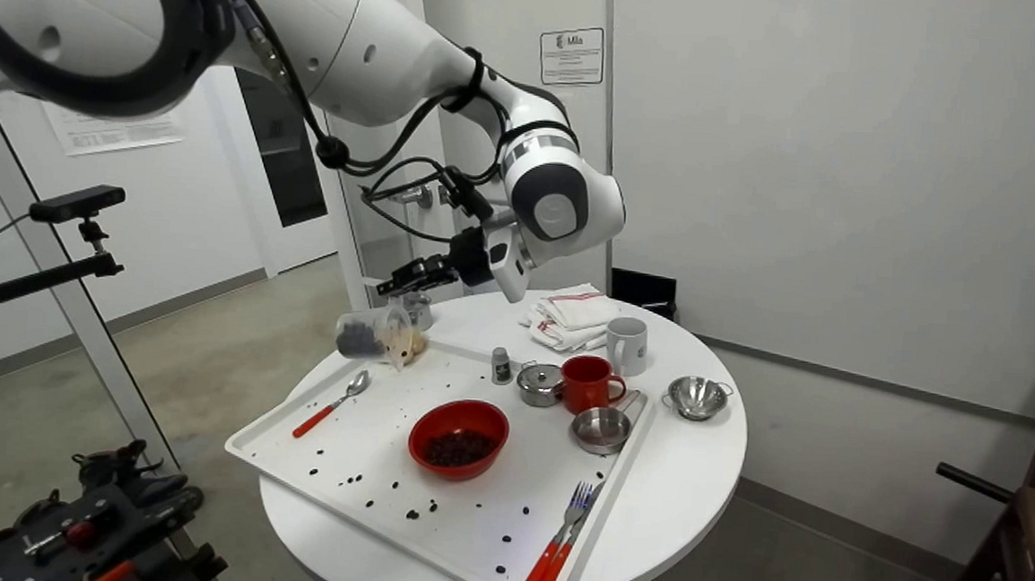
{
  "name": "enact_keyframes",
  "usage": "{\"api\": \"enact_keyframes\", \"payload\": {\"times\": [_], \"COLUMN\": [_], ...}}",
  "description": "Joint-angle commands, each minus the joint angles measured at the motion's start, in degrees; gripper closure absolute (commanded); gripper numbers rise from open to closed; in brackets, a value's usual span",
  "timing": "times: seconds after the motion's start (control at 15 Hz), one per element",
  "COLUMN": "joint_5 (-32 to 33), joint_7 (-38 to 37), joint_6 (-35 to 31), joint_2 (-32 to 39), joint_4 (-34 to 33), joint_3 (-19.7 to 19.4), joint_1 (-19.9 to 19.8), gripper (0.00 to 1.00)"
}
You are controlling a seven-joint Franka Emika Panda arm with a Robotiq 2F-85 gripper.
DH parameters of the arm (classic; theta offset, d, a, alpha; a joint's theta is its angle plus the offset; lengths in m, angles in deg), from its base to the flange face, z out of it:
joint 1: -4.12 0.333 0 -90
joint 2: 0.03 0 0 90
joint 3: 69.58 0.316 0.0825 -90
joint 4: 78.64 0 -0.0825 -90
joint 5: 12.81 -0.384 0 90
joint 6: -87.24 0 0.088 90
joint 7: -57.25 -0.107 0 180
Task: Pour the contents in the clear jug into the red bowl
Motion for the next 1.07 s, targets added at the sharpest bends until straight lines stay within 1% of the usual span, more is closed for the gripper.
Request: {"api": "enact_keyframes", "payload": {"times": [0.0,0.27,0.47,0.73,0.93,1.0], "joint_5": [-1.22,-1.63,-2.29,-4.16,-5.07,-4.76], "joint_7": [3.34,3.79,3.66,0.62,-1.93,-3.24], "joint_6": [6.85,11.56,15.53,21.62,23.67,24.26], "joint_2": [4.39,8.05,11.67,18.57,22.87,24.33], "joint_4": [-6.73,-12.37,-17.86,-28.04,-34.13,-36.16], "joint_3": [-0.41,-0.25,0.32,1.48,2.17,3.54], "joint_1": [-0.11,0.35,0.23,0.43,0.55,-0.18], "gripper": [0.88,0.88,0.88,0.89,0.88,0.88]}}
